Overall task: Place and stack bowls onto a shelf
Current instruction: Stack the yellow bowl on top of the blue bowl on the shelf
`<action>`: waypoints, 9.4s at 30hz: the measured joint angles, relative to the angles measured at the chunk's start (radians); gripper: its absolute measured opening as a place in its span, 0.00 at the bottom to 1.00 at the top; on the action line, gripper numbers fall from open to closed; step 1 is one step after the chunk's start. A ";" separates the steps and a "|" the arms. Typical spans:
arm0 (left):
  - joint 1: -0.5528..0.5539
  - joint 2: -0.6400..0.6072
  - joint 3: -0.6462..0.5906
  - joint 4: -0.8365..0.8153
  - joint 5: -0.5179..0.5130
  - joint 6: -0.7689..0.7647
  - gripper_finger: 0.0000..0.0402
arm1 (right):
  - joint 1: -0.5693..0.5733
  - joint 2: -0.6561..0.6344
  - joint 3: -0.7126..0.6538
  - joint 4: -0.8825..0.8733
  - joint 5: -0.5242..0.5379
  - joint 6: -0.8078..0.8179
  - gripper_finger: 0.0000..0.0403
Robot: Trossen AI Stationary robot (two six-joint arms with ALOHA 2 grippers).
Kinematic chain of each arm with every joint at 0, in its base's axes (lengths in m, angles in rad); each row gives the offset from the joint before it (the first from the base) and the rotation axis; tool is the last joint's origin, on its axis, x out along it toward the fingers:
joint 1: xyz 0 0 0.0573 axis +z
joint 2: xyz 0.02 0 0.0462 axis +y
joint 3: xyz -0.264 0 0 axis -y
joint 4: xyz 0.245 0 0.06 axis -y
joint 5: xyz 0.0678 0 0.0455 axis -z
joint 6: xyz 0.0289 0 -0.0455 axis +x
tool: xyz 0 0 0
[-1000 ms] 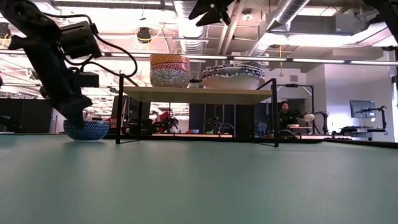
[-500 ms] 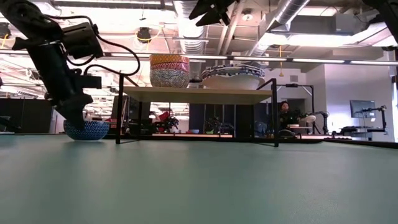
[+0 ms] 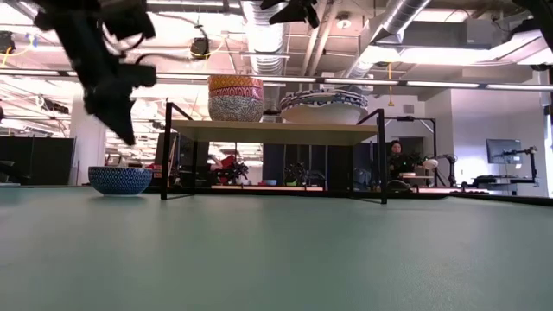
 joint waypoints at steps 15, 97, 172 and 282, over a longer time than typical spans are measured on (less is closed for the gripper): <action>-0.197 0.001 0.231 -0.292 0.018 0.175 0.00 | 0.077 -0.027 0.000 -0.062 -0.021 0.075 0.58; 0.239 0.275 0.006 0.049 -0.041 0.169 0.37 | -0.106 -0.071 0.000 -0.265 0.115 -0.196 0.58; 0.507 0.434 0.085 0.038 0.016 0.174 0.03 | -0.105 -0.071 0.000 -0.320 0.100 -0.187 0.58; -0.864 0.589 0.159 0.540 -0.281 0.975 0.29 | 0.413 0.268 -0.520 0.026 -0.025 0.537 0.13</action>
